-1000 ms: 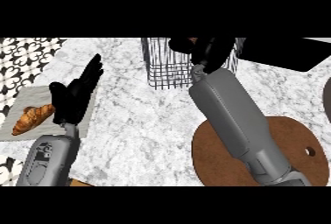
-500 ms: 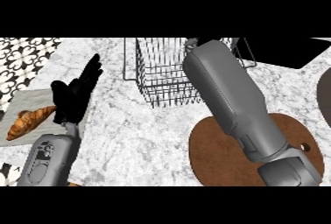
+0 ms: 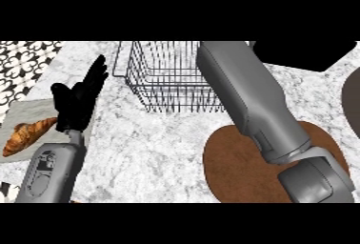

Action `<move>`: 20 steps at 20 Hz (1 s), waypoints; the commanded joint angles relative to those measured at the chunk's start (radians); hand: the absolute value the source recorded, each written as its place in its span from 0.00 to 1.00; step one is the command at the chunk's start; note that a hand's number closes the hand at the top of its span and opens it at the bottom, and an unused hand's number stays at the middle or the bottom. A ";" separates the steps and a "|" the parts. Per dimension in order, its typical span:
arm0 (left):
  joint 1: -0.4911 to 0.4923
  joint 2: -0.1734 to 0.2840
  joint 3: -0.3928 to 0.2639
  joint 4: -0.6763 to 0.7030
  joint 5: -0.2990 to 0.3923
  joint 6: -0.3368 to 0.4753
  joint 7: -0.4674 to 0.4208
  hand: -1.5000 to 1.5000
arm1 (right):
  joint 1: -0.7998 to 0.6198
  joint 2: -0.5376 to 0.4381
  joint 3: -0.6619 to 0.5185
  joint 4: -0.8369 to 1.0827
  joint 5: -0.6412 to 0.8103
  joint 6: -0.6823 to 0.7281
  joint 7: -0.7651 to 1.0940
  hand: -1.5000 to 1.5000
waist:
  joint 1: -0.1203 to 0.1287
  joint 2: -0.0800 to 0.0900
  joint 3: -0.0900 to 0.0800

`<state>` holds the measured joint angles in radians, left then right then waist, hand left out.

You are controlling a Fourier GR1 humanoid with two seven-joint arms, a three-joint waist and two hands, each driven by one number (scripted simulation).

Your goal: Pick the cupcake from the cutting board and place it in the basket

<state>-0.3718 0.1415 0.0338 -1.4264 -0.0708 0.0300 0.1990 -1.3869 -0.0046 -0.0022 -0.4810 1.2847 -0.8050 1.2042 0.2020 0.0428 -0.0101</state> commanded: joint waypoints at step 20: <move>0.019 0.000 0.017 0.029 -0.004 0.013 -0.026 0.50 | -0.100 0.004 0.014 0.438 0.109 0.123 0.118 1.00 | -0.043 -0.012 -0.002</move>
<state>-0.3586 0.1489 0.0547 -1.4005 -0.0722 0.0380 0.1717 -1.4546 -0.0024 -0.0539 -0.1698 1.3246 -0.8851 1.2518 0.1661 0.0349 -0.0081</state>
